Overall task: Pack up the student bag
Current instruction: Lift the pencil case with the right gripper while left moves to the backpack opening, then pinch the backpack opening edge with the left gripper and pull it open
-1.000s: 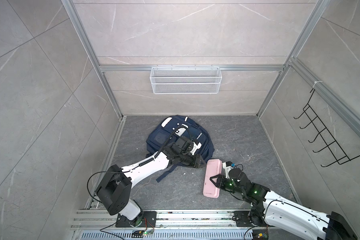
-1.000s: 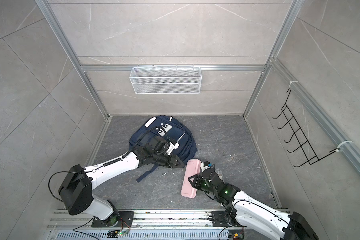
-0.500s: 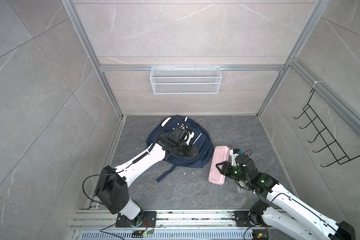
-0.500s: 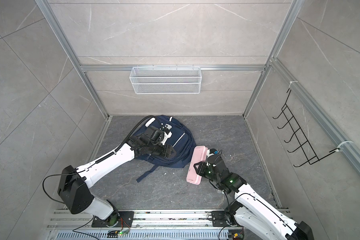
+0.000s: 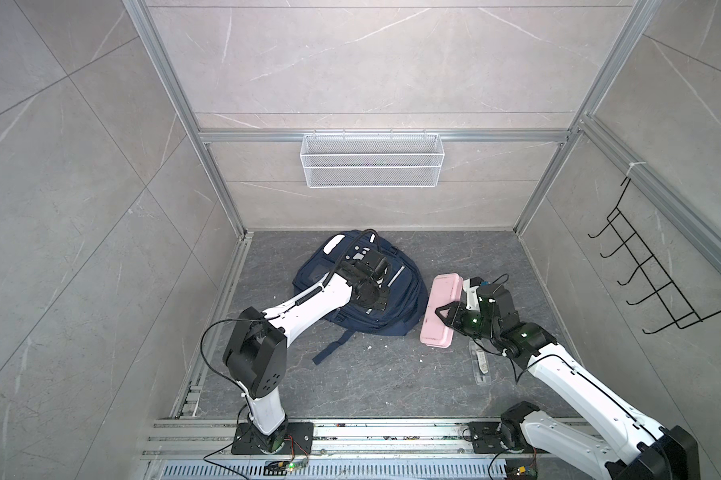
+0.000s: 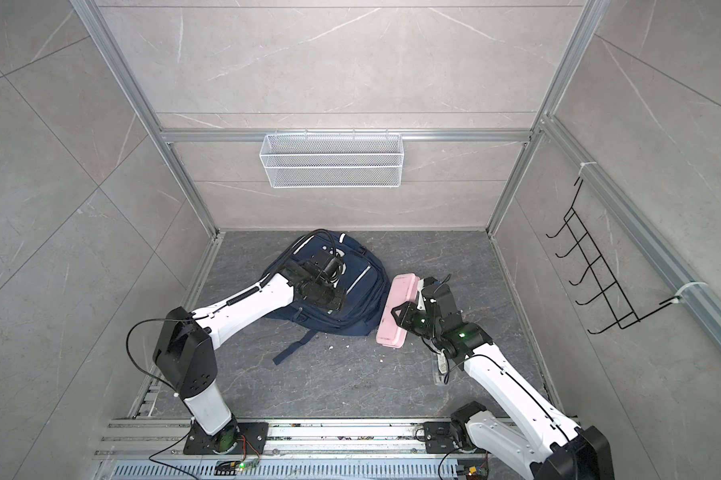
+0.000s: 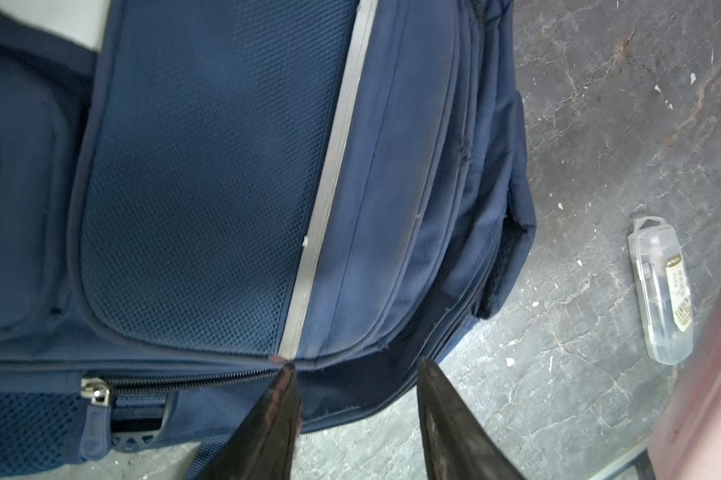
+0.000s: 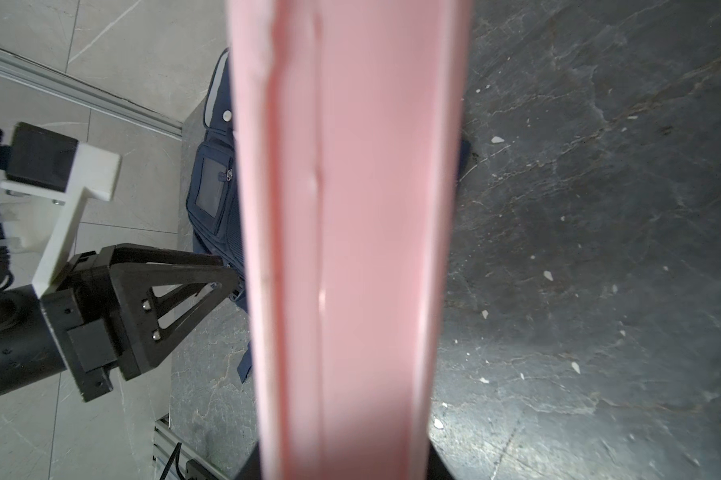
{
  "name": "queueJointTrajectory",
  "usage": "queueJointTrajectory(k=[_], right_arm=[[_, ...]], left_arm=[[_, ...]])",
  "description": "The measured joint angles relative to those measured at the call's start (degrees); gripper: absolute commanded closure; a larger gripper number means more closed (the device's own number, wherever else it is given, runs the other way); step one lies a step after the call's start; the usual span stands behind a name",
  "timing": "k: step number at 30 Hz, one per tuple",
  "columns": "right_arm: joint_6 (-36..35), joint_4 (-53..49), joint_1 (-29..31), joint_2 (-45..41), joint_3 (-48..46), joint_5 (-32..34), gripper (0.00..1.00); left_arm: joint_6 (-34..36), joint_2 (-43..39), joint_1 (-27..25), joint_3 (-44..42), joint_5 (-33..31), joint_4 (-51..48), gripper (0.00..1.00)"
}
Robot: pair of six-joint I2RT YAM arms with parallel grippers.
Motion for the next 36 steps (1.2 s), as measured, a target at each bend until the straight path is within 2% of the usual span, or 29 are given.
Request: queueJointTrajectory(k=[9, 14, 20, 26, 29, 30, 31, 36], right_arm=[[0.00, 0.20, -3.80, 2.10, 1.11, -4.57, 0.86], [0.00, 0.35, -7.08, 2.45, 1.95, -7.30, 0.86], [0.04, 0.37, -7.72, 1.36, 1.95, -8.92, 0.86], [0.37, 0.66, -7.72, 0.11, 1.77, -9.84, 0.86], [0.66, 1.33, -7.72, 0.09, 1.22, -9.90, 0.86], [0.68, 1.36, -7.72, 0.09, 1.11, -9.88, 0.86], [0.68, 1.33, -7.72, 0.09, 1.11, -9.88, 0.86], [0.66, 1.70, -7.72, 0.07, 1.11, -9.90, 0.86]], left_arm=[[3.23, 10.51, -5.90, 9.99, -9.88, -4.22, 0.49], [4.96, 15.15, -8.20, 13.11, -14.73, -6.27, 0.50], [5.84, 19.23, -9.33, 15.37, -20.92, -8.31, 0.52], [6.58, 20.33, -9.31, 15.45, -24.06, -9.51, 0.65], [6.88, 20.35, -9.33, 16.24, -24.22, -9.92, 0.82], [6.91, 20.35, -9.44, 16.63, -24.22, -10.08, 0.95], [6.93, 20.37, -9.55, 17.09, -24.20, -10.32, 1.00], [7.32, 20.28, -9.62, 19.41, -24.37, -12.44, 1.00]])
